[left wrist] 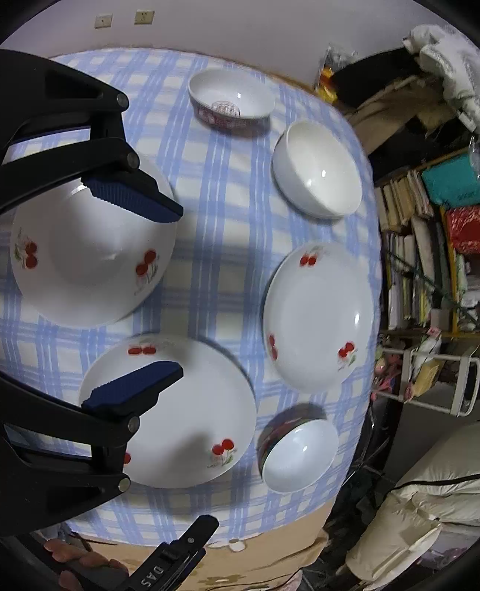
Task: Organize plates and bowls
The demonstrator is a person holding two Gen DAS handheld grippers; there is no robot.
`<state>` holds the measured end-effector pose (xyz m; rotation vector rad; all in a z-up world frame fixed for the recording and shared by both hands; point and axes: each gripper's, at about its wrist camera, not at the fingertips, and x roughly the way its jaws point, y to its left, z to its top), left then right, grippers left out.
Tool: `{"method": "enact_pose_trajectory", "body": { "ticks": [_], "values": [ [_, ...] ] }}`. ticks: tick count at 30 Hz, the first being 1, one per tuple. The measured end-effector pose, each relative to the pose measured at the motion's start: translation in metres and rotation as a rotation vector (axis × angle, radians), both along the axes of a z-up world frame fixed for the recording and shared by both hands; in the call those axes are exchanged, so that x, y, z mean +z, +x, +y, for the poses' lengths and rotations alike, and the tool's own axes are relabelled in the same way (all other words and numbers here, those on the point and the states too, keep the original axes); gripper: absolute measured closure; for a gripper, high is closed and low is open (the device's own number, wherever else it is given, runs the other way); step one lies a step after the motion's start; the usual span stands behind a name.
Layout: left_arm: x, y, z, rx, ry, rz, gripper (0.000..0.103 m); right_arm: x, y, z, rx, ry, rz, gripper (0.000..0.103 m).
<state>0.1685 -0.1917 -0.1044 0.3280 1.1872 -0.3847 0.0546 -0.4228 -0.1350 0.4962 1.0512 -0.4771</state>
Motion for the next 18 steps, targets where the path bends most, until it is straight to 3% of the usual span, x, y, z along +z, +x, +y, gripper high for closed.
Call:
{"method": "enact_pose_trajectory", "body": {
  "ticks": [8, 10, 18],
  "values": [
    [-0.033, 0.002, -0.013, -0.021, -0.001, 0.084, 0.026, -0.026, 0.011, 0.001, 0.031, 0.009, 0.113, 0.011],
    [-0.039, 0.003, -0.016, -0.026, 0.001, 0.097, 0.027, -0.032, 0.012, 0.002, 0.040, 0.023, 0.137, 0.017],
    [-0.058, 0.004, -0.027, -0.051, 0.013, 0.129, 0.029, -0.051, 0.017, 0.005, 0.064, 0.039, 0.224, 0.024]
  ]
}}
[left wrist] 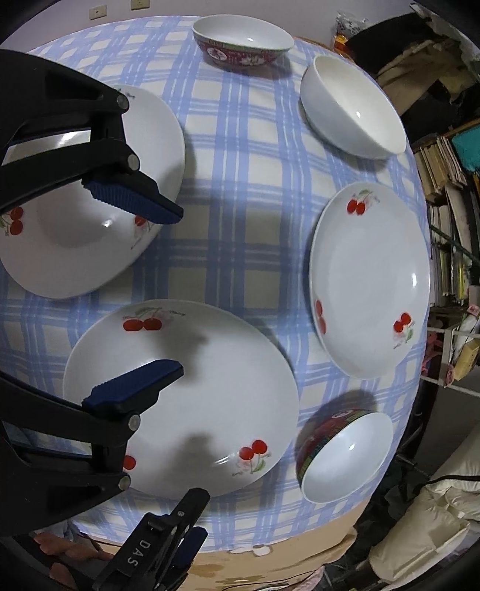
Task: Organize plates and bowls
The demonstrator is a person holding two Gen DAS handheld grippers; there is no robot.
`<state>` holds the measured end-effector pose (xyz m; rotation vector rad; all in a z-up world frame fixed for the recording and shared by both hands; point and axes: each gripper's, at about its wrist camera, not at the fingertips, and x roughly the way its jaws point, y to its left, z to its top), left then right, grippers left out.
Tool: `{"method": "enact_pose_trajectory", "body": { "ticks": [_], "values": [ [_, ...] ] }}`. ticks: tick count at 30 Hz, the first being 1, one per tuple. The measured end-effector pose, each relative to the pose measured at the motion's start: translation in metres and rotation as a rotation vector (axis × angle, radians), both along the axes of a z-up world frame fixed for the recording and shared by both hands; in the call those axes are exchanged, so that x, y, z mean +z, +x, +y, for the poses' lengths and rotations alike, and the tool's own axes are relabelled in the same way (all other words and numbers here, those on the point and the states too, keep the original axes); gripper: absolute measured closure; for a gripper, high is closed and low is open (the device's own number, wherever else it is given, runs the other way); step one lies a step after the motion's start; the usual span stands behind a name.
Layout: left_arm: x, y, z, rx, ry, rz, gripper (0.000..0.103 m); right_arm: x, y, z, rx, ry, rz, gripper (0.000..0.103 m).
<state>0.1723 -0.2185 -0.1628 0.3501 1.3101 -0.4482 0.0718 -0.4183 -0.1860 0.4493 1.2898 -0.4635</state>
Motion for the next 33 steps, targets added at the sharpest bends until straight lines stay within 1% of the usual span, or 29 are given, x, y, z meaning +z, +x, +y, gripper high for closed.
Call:
{"method": "enact_pose_trajectory", "body": {
  "ticks": [2, 3, 4, 5, 6, 7, 9, 10, 11, 12, 13, 14, 16, 20, 26, 30, 33],
  "values": [
    [-0.003, -0.001, -0.003, -0.015, 0.006, 0.001, 0.031, -0.004, 0.001, 0.001, 0.003, 0.015, 0.008, 0.026],
    [-0.005, -0.001, -0.004, -0.020, 0.009, 0.004, 0.034, -0.006, 0.001, 0.001, 0.003, 0.024, 0.011, 0.026],
    [-0.007, -0.001, -0.005, -0.022, 0.010, 0.011, 0.038, -0.007, 0.002, 0.001, 0.005, 0.031, 0.013, 0.032],
    [-0.010, -0.001, -0.005, -0.023, 0.009, 0.026, 0.040, -0.009, 0.003, 0.002, 0.007, 0.040, 0.017, 0.036],
    [-0.013, 0.000, -0.005, -0.025, 0.007, 0.040, 0.047, -0.011, 0.004, 0.002, 0.004, 0.053, 0.022, 0.039],
    [-0.015, 0.000, -0.006, -0.028, 0.002, 0.054, 0.057, -0.012, 0.005, 0.003, 0.002, 0.063, 0.027, 0.040],
    [-0.020, 0.002, -0.004, -0.027, -0.001, 0.080, 0.069, -0.016, 0.006, 0.003, -0.004, 0.079, 0.033, 0.041],
    [-0.022, 0.003, -0.003, -0.021, -0.001, 0.089, 0.072, -0.017, 0.006, 0.003, -0.004, 0.084, 0.034, 0.046],
    [-0.023, 0.003, -0.003, -0.017, -0.003, 0.090, 0.073, -0.017, 0.007, 0.004, -0.002, 0.087, 0.035, 0.051],
    [-0.024, 0.004, -0.002, -0.014, -0.009, 0.088, 0.081, -0.017, 0.008, 0.005, 0.003, 0.090, 0.039, 0.064],
    [-0.024, 0.005, -0.001, -0.016, -0.013, 0.089, 0.088, -0.018, 0.008, 0.005, 0.007, 0.091, 0.042, 0.073],
    [-0.025, 0.006, -0.001, -0.014, -0.017, 0.095, 0.089, -0.019, 0.009, 0.007, 0.012, 0.100, 0.039, 0.076],
    [-0.026, 0.007, 0.001, -0.009, -0.039, 0.107, 0.093, -0.019, 0.010, 0.008, 0.025, 0.122, 0.022, 0.089],
    [-0.029, 0.011, 0.000, -0.007, -0.044, 0.119, 0.093, -0.019, 0.010, 0.008, 0.028, 0.133, 0.003, 0.089],
    [-0.035, 0.016, 0.003, 0.029, -0.069, 0.122, 0.092, -0.015, 0.005, 0.006, 0.030, 0.135, -0.011, 0.091],
    [-0.035, 0.016, 0.005, 0.017, -0.067, 0.111, 0.093, -0.013, 0.005, 0.005, 0.042, 0.124, -0.015, 0.091],
    [-0.028, 0.013, 0.004, 0.028, -0.065, 0.098, 0.093, -0.008, 0.005, 0.005, 0.050, 0.116, -0.033, 0.091]
  ]
}}
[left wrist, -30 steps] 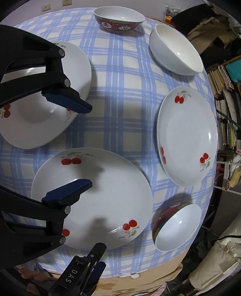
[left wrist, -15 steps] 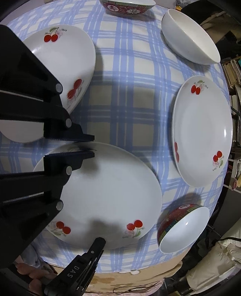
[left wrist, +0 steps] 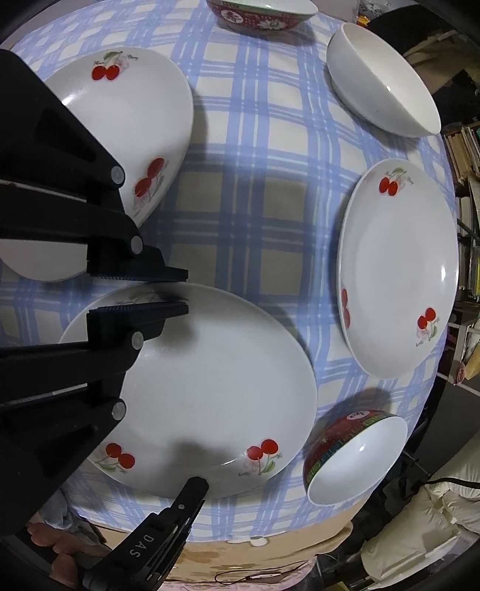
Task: Organize plates and bowls
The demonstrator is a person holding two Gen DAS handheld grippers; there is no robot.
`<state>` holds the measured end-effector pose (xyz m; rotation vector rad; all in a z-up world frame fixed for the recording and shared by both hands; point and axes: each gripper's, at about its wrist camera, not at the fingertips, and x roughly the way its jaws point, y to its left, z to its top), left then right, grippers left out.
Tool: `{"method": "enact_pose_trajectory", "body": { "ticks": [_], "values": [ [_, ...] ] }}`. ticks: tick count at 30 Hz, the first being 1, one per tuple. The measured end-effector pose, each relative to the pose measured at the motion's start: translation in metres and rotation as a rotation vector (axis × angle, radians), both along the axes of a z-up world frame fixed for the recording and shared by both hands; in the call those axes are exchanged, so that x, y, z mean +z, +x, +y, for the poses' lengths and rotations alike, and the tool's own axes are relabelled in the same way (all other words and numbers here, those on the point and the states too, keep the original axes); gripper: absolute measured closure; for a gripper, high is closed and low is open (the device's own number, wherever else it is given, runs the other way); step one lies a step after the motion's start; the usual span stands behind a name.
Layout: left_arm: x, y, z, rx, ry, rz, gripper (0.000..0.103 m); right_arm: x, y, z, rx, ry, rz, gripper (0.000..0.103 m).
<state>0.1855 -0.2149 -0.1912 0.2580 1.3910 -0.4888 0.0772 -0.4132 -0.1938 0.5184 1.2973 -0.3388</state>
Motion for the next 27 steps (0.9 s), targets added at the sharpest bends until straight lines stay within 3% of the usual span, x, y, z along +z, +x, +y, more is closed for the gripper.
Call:
{"method": "enact_pose_trajectory", "body": {
  "ticks": [10, 20, 27],
  "values": [
    [0.031, 0.000, 0.014, 0.033, -0.058, -0.002, 0.093, 0.029, -0.004, 0.000, 0.024, -0.033, -0.103, 0.094],
    [0.061, -0.015, 0.047, 0.065, -0.053, -0.046, 0.093, 0.044, -0.002, 0.017, 0.065, 0.070, -0.216, 0.094],
    [0.081, -0.022, 0.077, 0.104, -0.053, -0.088, 0.093, 0.058, 0.004, 0.044, 0.124, 0.080, -0.280, 0.094]
  ]
}}
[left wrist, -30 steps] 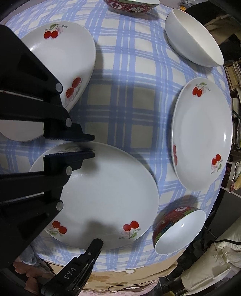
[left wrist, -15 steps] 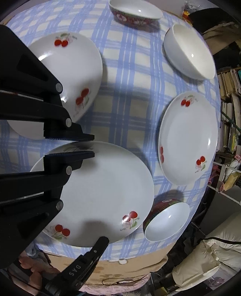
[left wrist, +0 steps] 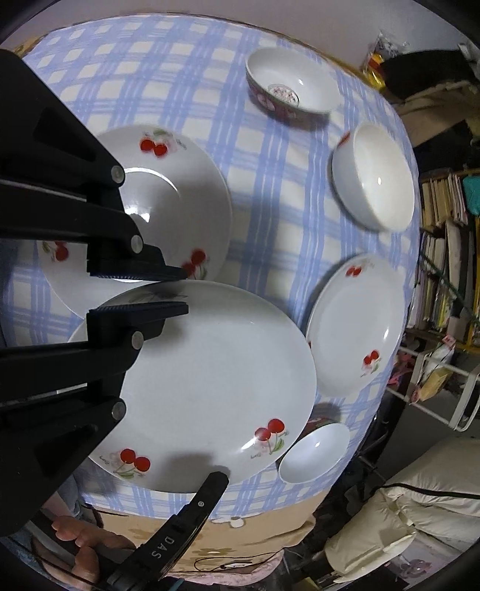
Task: Organize plates and bowls
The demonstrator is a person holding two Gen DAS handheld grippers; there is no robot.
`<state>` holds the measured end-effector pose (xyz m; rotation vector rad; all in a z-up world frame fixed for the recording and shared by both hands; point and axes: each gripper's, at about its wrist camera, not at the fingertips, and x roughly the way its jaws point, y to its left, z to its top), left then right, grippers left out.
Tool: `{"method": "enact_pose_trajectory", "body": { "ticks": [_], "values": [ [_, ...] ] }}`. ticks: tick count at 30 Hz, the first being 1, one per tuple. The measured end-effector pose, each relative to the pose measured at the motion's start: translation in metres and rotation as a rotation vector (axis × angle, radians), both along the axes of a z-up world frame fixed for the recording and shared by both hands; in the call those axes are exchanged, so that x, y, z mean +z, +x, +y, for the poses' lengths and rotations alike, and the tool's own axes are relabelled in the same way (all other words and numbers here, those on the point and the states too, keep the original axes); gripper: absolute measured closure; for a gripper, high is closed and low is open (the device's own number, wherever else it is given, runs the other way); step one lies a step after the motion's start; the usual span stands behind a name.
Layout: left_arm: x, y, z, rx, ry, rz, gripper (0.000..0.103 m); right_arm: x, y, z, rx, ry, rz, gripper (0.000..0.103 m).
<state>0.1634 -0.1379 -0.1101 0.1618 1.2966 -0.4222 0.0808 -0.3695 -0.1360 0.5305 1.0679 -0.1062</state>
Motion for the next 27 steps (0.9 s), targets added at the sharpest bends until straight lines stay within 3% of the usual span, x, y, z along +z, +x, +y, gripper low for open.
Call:
{"method": "enact_pose_trajectory", "body": {
  "ticks": [8, 21, 27],
  "values": [
    [0.007, -0.005, 0.042, 0.078, 0.023, -0.020, 0.093, 0.008, 0.009, 0.042, 0.092, -0.033, -0.045, 0.094],
    [0.011, -0.017, 0.118, 0.207, 0.026, -0.034, 0.093, 0.000, 0.023, 0.106, 0.205, 0.014, -0.080, 0.094],
    [0.005, -0.023, 0.147, 0.277, 0.016, -0.027, 0.093, -0.004, 0.028, 0.135, 0.275, -0.022, -0.077, 0.094]
  ]
}}
